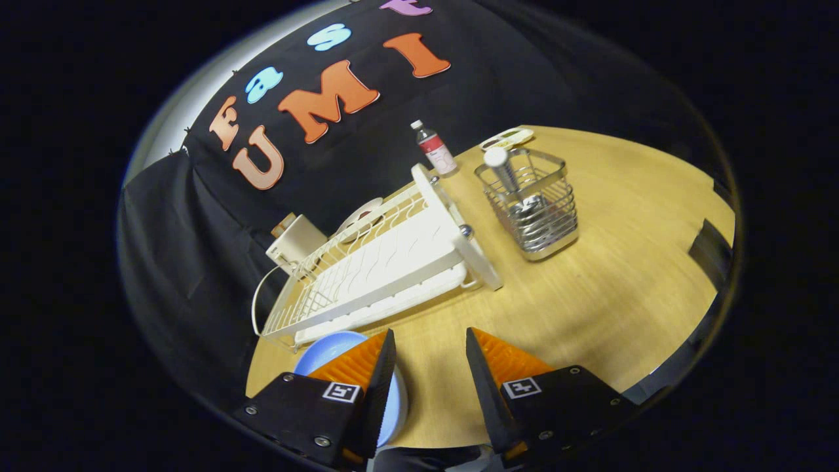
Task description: Take the plate from the dish rack, then take the spoon from the basket and place it into the plate.
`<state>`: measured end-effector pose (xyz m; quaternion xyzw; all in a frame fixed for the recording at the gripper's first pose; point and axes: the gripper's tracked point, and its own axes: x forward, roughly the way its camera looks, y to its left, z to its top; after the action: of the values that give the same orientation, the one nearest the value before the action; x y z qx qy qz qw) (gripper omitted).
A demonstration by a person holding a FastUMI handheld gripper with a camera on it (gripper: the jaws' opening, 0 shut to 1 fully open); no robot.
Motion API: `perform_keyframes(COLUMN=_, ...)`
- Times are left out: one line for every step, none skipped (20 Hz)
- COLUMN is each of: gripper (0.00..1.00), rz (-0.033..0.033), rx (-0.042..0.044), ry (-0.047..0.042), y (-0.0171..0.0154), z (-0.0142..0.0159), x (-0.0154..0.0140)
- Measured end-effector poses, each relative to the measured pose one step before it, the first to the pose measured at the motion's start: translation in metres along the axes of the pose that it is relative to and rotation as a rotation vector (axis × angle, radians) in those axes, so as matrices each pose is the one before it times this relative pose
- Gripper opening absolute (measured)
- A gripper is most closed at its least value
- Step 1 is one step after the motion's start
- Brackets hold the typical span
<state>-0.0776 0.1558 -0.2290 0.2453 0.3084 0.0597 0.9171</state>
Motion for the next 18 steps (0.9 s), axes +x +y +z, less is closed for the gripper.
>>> perform_keyframes(gripper=0.69, rz=-0.02356, rx=-0.01388, ry=-0.02025, y=-0.01016, z=0.00784, x=-0.00231)
perform_keyframes(gripper=0.73, rz=-0.02090, rx=-0.01314, ry=-0.02353, y=-0.00833, z=0.00898, x=-0.00141)
perform_keyframes(gripper=0.82, rz=-0.01957, rx=-0.01392, ry=-0.02591, y=-0.00801, z=0.00883, x=-0.00122)
perform_keyframes(gripper=0.85, rz=-0.01715, rx=-0.01446, ry=-0.03034, y=-0.00685, z=0.00921, x=-0.00081)
perform_keyframes(gripper=0.91, rz=-0.01595, rx=-0.01837, ry=-0.02770, y=-0.00658, z=0.00866, x=-0.00027)
perform_keyframes(gripper=0.94, rz=-0.01494, rx=-0.01752, ry=-0.03125, y=-0.00464, z=0.00857, x=-0.00008)
perform_keyframes(gripper=0.97, rz=-0.01138, rx=-0.01670, ry=-0.03051, y=-0.00404, z=0.00936, x=0.00042)
perform_keyframes(gripper=0.98, rz=-0.00081, rx=-0.01059, ry=-0.03197, y=-0.00129, z=0.00896, x=0.00024)
perform_keyframes(gripper=0.98, rz=0.00330, rx=-0.00515, ry=-0.03268, y=-0.00074, z=0.00967, x=0.00071)
perform_keyframes(gripper=0.98, rz=0.00310, rx=-0.00256, ry=-0.03102, y=-0.00009, z=0.00676, x=0.00160)
perform_keyframes(gripper=0.98, rz=-0.00404, rx=-0.00580, ry=-0.02978, y=-0.00187, z=0.00725, x=0.00309)
perform_keyframes(gripper=0.98, rz=-0.00825, rx=-0.01435, ry=-0.03244, y=-0.00231, z=0.00609, x=0.00522)
perform_keyframes(gripper=0.98, rz=-0.01656, rx=-0.02272, ry=-0.02820, y=-0.00358, z=0.00462, x=0.00471)
perform_keyframes(gripper=0.98, rz=-0.01935, rx=-0.02603, ry=-0.03325, y=-0.00238, z=0.00470, x=0.00629)
perform_keyframes(gripper=0.98, rz=-0.01717, rx=-0.02951, ry=-0.02985, y=-0.00227, z=0.00450, x=0.00566)
perform_keyframes(gripper=0.97, rz=-0.01171, rx=-0.02817, ry=-0.02209, y=-0.00025, z=0.00252, x=0.00415)
perform_keyframes(gripper=0.96, rz=-0.00091, rx=-0.02523, ry=-0.01665, y=0.00055, z=0.00082, x=0.00360)
perform_keyframes(gripper=0.95, rz=0.00637, rx=-0.01845, ry=-0.01205, y=0.00244, z=-0.00025, x=0.00166)
